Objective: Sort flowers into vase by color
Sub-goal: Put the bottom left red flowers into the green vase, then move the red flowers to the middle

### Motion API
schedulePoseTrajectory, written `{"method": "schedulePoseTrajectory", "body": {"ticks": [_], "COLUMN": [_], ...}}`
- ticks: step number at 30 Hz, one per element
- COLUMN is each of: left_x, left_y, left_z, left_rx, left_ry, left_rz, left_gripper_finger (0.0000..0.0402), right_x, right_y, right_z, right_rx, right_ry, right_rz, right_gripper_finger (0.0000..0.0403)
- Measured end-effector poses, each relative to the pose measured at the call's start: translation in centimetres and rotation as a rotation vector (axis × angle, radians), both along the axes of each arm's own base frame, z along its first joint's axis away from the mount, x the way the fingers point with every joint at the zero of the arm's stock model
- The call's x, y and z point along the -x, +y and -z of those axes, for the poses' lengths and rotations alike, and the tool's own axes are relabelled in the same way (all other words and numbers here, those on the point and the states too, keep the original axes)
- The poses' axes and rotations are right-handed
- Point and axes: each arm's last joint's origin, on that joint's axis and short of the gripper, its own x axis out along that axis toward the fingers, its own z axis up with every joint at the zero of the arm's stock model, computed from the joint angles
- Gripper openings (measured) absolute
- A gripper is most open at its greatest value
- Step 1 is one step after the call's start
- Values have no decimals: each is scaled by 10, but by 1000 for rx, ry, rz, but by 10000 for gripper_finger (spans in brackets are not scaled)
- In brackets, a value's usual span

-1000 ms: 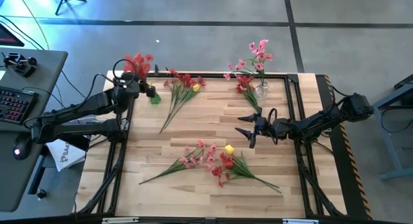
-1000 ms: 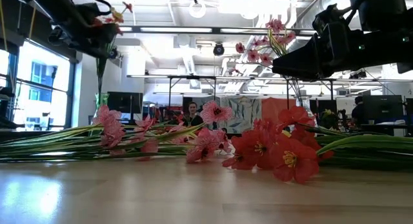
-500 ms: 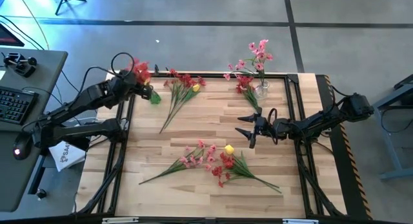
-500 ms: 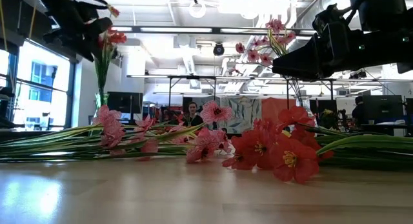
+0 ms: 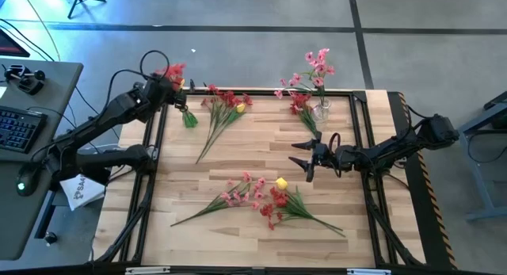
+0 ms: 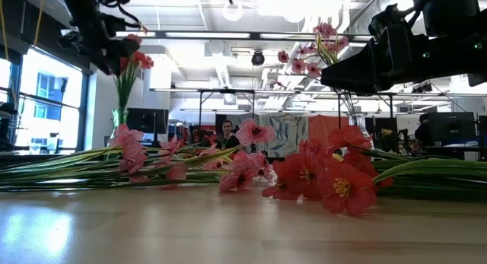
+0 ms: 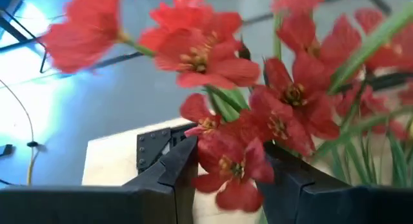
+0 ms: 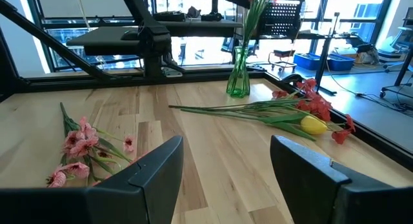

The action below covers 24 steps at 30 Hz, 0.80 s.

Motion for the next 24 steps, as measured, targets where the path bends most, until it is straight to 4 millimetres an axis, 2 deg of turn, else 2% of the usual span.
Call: {"method": "schedulePoseTrajectory", "body": {"ticks": [2,5,10,13,18,24], "left_x": [2,8,18,19,8,-18], "left_y": [-3,-13,-35,-48,-73,-107], "left_z": [-9,-33,-77,-89,-85,-64], "left_rx": [23,49,71,130,310,452], "left_ry": [18,16,-81,-153,-270,-284], "left_rz": [10,5,39,118,298,407], "left_gripper_finger": [129,129,129,129,129,129], "right_x": [0,0,0,0,0,0], "right_y": [0,0,0,0,0,0], "right_z": [0,0,0,0,1,2], "right_rx": [0,0,-1,-15,-23,-24], "right_ry": [0,0,0,-3,2,11], "right_rz": [0,4,3,4,5,5], "right_gripper_finger": [227,227,227,227,227,227]}}
